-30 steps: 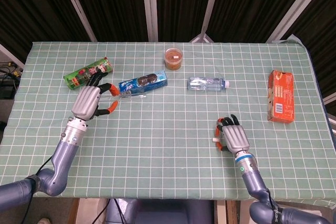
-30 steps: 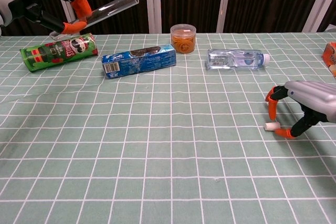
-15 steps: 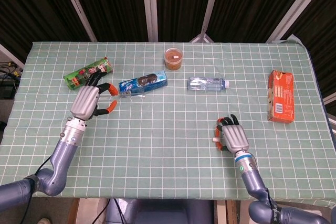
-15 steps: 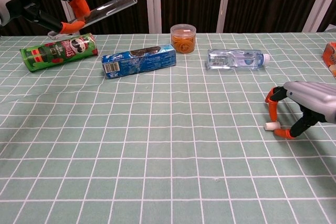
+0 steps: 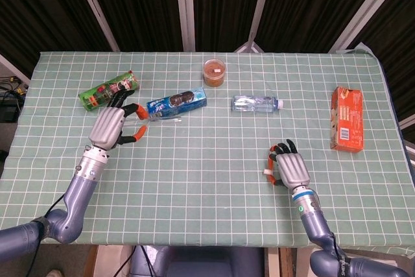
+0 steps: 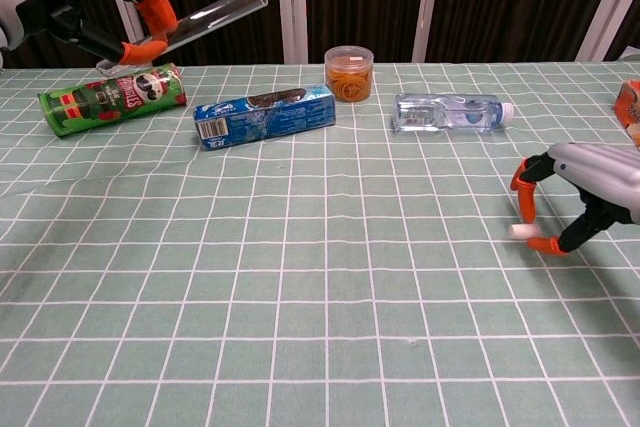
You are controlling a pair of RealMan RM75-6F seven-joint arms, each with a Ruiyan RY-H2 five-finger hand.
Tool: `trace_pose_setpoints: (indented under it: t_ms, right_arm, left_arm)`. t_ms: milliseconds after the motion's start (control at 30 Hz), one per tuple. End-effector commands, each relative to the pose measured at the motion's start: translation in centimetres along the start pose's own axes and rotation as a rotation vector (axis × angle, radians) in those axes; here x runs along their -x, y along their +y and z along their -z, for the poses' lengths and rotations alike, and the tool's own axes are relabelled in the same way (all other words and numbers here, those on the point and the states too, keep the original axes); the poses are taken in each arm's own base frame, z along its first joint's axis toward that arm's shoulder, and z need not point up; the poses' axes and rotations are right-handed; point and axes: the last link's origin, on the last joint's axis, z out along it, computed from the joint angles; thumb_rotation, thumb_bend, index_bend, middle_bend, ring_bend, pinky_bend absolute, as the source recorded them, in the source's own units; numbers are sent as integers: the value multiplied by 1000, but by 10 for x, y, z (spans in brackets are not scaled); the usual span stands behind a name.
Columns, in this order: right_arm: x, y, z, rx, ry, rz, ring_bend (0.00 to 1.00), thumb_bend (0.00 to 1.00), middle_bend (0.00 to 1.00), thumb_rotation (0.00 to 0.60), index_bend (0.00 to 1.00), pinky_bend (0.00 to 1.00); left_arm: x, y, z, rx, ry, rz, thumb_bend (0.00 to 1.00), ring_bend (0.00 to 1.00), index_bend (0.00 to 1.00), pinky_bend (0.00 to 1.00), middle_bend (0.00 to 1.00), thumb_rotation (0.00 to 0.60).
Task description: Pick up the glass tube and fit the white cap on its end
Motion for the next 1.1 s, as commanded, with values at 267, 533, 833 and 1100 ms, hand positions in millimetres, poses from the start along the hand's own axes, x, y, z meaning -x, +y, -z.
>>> trace_pose_setpoints:
  t_ms: [267, 533, 833, 1100]
  right_arm:
    - [-45, 9, -13, 12, 133, -5, 165, 321, 286, 600, 667, 62]
    - [-104, 9, -28, -28, 337, 88, 165, 319, 286, 600, 667, 62]
    - [-149, -3, -44, -162, 540, 289, 165, 318, 286, 600, 667, 62]
    - [-156, -15, -52, -269, 617, 465, 165, 319, 286, 600, 668, 62]
  left_arm:
    - [31, 12, -11, -11, -42, 66, 636, 105, 565, 0, 543, 600]
    - [59, 34, -27, -23, -69, 104, 636, 105, 565, 0, 543, 600]
    - [76, 55, -45, -52, -69, 154, 636, 105, 565, 0, 543, 600]
    - [84, 72, -53, -66, -59, 197, 636, 109, 565, 0, 543, 600]
